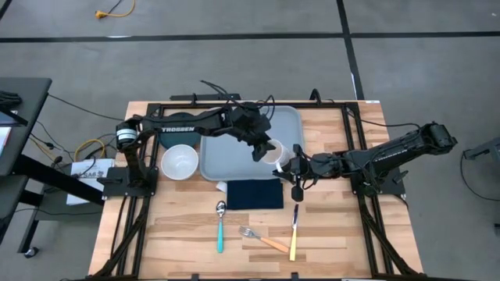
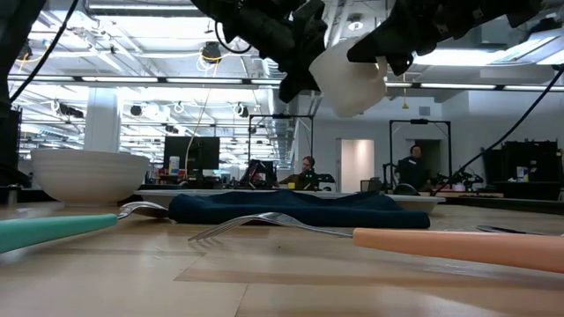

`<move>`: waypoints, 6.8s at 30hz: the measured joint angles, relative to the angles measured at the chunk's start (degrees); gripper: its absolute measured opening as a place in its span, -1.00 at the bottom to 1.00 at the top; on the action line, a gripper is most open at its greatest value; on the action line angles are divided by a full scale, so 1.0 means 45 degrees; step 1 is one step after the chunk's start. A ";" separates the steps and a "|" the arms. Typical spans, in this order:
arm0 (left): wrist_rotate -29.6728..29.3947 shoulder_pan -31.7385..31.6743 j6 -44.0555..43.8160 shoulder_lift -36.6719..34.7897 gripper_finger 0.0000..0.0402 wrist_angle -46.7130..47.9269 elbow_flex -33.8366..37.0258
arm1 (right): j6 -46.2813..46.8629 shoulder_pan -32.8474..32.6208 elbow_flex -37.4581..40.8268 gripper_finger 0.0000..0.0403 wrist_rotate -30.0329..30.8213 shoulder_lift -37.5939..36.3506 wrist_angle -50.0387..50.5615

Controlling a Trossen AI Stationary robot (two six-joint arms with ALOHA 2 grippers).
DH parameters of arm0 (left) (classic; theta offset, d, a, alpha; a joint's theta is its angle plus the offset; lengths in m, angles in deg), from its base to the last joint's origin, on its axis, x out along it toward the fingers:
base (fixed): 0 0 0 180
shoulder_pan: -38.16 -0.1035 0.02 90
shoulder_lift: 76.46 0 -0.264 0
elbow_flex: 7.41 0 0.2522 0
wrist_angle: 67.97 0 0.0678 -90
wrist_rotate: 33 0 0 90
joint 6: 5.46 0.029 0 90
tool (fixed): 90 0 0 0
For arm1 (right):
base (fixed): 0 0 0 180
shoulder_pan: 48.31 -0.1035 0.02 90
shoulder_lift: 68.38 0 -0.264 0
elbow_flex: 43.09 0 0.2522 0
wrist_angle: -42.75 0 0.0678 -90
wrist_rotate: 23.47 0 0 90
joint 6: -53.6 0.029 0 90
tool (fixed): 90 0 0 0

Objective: Set up tray
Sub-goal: Put the white cup on the top left of the gray serving tray, then put the black plate on the gray serving tray to the bottom of the white cup

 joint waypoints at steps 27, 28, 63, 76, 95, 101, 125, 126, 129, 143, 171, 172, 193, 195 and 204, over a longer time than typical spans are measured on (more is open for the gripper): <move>-0.5195 0.0082 0.0868 -0.1622 -1.00 0.6521 -0.1458 | -0.0061 0.0029 0.0005 -0.32 0.0725 -0.0029 0.0503; -0.5730 -0.0014 0.0926 -0.1765 -1.00 0.6987 -0.1590 | -0.0061 0.0029 0.0005 -0.31 0.0875 -0.0029 0.0501; -0.4235 -0.7526 0.1815 0.1914 -1.00 1.0053 -0.1831 | 0.0399 0.1758 0.0005 -0.34 0.2061 0.0005 0.0379; -0.5382 -0.7337 0.3066 0.1914 -0.97 1.0038 -0.1821 | 0.0399 0.1758 0.0005 -0.33 0.2022 0.0010 0.0379; -0.5372 -0.7317 0.2964 0.1914 -0.93 0.9707 -0.1812 | 0.0414 0.1758 0.0005 -0.34 0.2008 0.0015 0.0573; -0.5373 -0.7267 0.2935 0.1914 -0.92 0.9703 -0.1812 | 0.0414 0.1758 0.0005 -0.34 0.2008 0.0015 0.0573; -0.6387 -0.7084 0.2891 0.1914 -0.68 1.0120 -0.1812 | 0.0404 0.1758 0.0008 -0.34 0.1667 0.0015 0.0573; -0.6576 -0.7084 0.2891 0.1914 -0.68 1.0153 -0.1812 | 0.0404 0.1756 0.0007 -0.34 0.1663 0.0015 0.0571; -0.7000 -0.7089 0.2891 0.1914 -0.68 1.0160 -0.1812 | 0.0404 0.1758 0.0010 -0.34 0.1663 0.0015 0.0573; -0.6810 -0.7089 0.3144 0.1914 -0.68 1.0160 -0.1812 | 0.0394 0.1758 0.0010 -0.33 0.1580 0.0015 0.0573; -0.7112 -0.7089 0.3540 0.1914 -0.68 1.0408 -0.1812 | 0.0394 0.1758 0.0010 -0.29 0.1338 0.0015 0.0588; -0.7192 -0.7089 0.3542 0.1914 -0.68 1.0433 -0.1812 | 0.0396 0.1758 0.0010 -0.29 0.1338 0.0015 0.0588; -0.7284 -0.6877 0.3330 0.1912 -0.68 1.1842 -0.3620 | 0.0409 0.1758 0.0010 -0.30 0.1337 0.0015 0.0670; -0.7285 -0.6770 0.3304 0.1909 -0.68 1.2319 -0.4260 | 0.0414 0.1758 0.0010 -0.30 0.1333 0.0015 0.0684; -0.7261 -0.6321 0.2708 0.1908 -0.68 1.6672 -0.8300 | 0.0419 0.1758 0.0010 -0.30 0.1338 0.0015 0.1044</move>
